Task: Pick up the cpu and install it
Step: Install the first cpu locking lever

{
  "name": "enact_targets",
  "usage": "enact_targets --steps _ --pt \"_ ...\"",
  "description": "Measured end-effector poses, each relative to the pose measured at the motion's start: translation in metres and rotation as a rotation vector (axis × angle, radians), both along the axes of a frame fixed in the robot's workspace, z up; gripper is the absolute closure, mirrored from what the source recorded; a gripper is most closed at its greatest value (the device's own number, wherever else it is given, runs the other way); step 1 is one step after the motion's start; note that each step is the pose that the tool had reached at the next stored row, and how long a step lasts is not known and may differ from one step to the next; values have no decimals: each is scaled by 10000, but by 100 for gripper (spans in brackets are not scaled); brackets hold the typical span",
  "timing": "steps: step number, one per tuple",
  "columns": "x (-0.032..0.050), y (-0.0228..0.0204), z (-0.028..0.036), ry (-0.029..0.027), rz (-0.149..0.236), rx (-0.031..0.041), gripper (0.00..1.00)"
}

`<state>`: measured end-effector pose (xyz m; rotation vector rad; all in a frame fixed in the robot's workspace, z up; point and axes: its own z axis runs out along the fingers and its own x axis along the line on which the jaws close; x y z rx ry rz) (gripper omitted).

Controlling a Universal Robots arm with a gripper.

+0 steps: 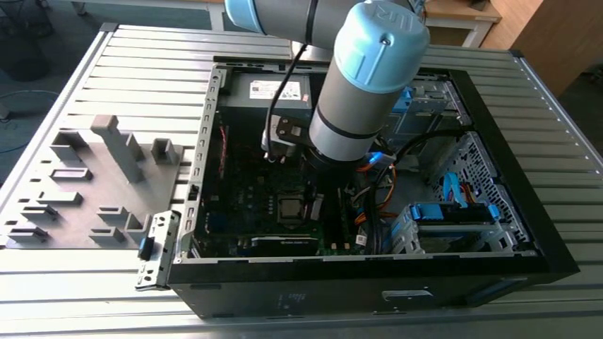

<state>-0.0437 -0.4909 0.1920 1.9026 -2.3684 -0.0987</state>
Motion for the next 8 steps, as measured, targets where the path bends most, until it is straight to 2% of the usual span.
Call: enact_targets --steps 1,2,4,6,8 --pt "0 0 0 2 0 0 89" --pt "2 0 -2 57 2 2 89" --pt "5 0 -4 301 2 2 89" --pt "5 -1 -3 414 1 -2 89" --pt "6 0 -3 496 1 0 89"
